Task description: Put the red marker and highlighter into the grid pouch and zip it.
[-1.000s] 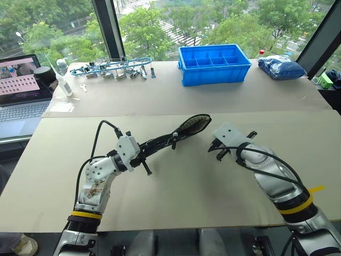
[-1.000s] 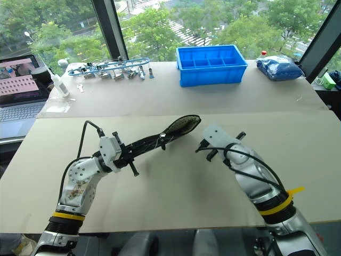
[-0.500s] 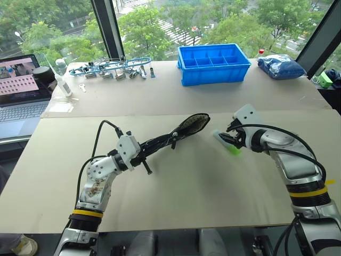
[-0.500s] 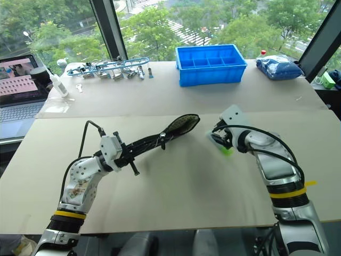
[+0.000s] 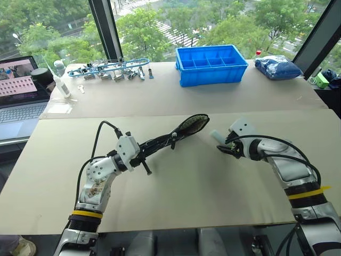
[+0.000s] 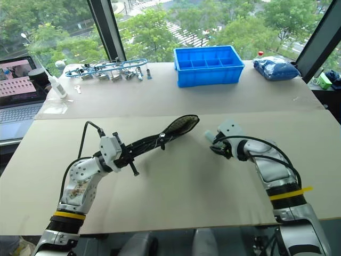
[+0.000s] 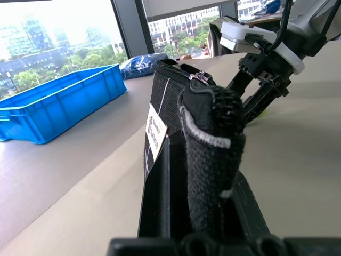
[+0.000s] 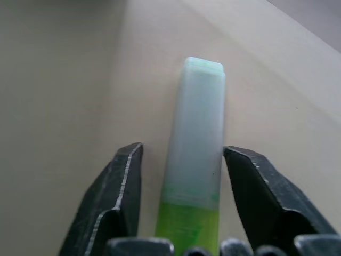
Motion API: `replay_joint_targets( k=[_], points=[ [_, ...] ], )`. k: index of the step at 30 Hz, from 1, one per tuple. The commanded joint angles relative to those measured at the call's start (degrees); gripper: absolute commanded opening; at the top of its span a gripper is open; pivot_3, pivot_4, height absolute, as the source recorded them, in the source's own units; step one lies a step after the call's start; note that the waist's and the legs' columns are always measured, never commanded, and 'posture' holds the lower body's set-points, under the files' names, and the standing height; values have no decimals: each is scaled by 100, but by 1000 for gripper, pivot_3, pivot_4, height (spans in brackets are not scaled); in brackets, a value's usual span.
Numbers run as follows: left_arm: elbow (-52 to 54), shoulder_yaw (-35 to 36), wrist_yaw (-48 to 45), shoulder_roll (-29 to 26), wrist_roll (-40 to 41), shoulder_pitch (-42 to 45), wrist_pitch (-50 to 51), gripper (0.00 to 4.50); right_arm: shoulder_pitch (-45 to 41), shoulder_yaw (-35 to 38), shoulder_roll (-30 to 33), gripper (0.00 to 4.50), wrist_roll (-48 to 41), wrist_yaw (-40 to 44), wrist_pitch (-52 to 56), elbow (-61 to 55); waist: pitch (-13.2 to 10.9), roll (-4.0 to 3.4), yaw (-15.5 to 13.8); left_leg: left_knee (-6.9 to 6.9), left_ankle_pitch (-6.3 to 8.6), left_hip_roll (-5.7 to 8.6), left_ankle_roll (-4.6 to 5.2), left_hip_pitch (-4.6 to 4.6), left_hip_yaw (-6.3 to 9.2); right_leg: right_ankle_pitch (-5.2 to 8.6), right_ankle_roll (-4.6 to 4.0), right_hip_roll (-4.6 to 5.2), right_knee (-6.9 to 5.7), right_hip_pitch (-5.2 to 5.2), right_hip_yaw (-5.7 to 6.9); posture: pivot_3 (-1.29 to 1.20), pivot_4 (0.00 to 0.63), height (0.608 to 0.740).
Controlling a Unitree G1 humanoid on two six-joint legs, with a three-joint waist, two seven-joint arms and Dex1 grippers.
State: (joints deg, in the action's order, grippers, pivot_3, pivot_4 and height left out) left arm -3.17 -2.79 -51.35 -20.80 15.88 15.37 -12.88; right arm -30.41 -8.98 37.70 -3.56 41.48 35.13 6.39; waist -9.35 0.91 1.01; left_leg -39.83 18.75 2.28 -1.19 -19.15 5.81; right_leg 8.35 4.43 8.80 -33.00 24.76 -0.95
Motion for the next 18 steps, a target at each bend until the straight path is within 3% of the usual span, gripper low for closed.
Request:
replay_joint_targets(
  k=[1,11,14,18],
  points=[
    [212,81,32,-51,48,-15,-166,14,-53,36,43,1143,31,101,114,295,0,0,-6,0,0,0,0,1,0,0,0,0,-1,0,0,0,150,740],
    [154,65,32,-32,53,30,-177,14,-609,650,150,1035,-231,283,-370,540,-1,-1,-21,0,-1,0,-2,-1,3,-1,1,0,-2,-3,2,0,150,740],
    [117,59,8,-36,65,62,-178,14,-835,837,508,1035,-266,714,-1544,203,-6,-9,-8,0,-2,0,-4,-14,2,-1,1,0,-2,15,1,0,150,740],
    [71,55,-16,-40,77,102,-183,14,-761,517,1206,1035,7,1576,-2874,-298,-6,-8,-1,9,-7,0,-12,-17,2,0,2,0,-2,25,3,0,150,740]
  ],
)
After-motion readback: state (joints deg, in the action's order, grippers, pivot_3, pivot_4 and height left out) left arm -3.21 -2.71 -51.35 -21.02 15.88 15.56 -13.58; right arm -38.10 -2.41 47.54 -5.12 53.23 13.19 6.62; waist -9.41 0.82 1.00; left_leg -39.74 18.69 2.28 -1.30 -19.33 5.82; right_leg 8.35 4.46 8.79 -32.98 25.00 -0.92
